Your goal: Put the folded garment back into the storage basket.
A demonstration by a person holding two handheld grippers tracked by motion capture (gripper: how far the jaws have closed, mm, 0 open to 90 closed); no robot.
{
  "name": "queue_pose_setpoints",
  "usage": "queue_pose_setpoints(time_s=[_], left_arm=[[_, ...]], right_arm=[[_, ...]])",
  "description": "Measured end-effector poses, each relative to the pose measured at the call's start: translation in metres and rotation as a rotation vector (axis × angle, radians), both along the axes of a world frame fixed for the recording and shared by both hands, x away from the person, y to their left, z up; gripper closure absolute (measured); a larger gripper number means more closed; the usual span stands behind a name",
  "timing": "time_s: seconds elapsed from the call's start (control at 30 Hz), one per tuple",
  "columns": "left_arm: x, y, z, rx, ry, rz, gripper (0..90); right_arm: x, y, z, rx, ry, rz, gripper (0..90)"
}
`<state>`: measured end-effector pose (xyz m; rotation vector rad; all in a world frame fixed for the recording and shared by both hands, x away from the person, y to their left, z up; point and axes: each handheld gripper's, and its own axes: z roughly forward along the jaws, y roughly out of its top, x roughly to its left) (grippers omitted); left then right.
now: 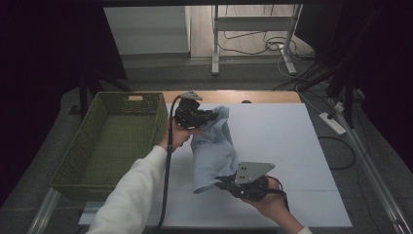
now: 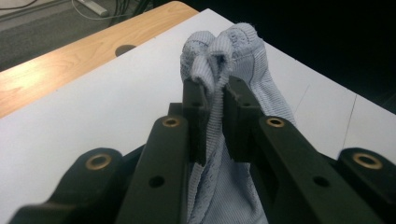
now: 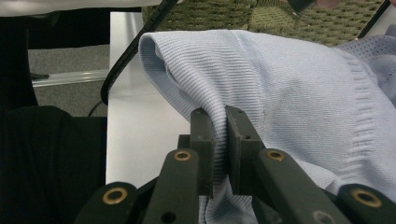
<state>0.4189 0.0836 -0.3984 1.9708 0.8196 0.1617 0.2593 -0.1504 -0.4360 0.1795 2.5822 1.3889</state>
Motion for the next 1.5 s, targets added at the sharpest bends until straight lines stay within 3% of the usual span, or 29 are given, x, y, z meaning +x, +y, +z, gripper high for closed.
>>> queue_pose_setpoints(time_s=[1.5], left_arm=[[-0.018, 0.065, 0.040, -0.033, -0.072, 0.084, 79.9]], right_arm=[[0.012, 0.054, 0.019, 0.040, -0.032, 0.072, 82.0]])
